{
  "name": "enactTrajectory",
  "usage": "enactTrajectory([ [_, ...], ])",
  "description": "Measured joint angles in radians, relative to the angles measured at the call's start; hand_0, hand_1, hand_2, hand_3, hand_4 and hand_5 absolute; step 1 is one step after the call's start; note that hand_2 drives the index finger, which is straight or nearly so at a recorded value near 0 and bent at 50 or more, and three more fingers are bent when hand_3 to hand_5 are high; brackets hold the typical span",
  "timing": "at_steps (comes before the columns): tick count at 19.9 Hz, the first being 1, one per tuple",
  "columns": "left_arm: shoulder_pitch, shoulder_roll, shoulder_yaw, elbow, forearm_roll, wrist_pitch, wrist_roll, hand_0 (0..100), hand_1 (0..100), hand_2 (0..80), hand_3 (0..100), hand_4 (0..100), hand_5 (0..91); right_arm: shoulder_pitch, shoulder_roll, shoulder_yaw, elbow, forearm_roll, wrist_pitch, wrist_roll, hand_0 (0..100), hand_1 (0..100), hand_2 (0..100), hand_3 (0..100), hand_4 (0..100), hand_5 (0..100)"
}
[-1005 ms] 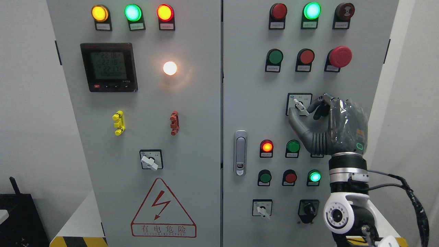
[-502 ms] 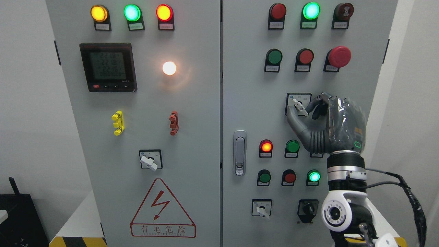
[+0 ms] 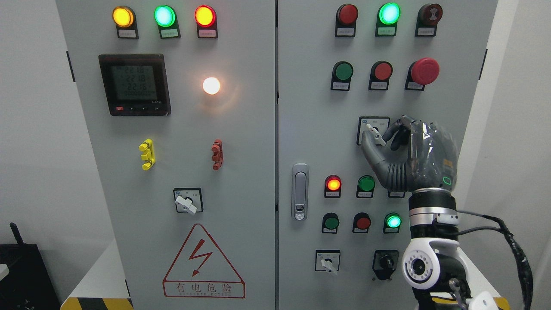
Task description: Rotate and turn off gray switch
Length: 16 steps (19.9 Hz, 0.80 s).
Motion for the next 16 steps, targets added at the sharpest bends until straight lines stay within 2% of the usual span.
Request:
enactTrajectory([
  [8, 0.0, 0.0, 0.0, 0.0, 0.0, 0.0, 0.0, 12, 39, 0.0, 0, 0, 0.0, -0.003, 0.002, 0.003, 0.003, -0.002, 0.0, 0.0, 48, 36, 69, 87, 79, 96],
  [16, 0.0, 0.0, 0.0, 0.0, 0.0, 0.0, 0.0, 12, 39, 0.0, 0, 0, 0.0, -0.004, 0.004, 0.006, 0.005, -0.002, 0.0, 0.0, 49, 36, 70, 90, 80, 97],
])
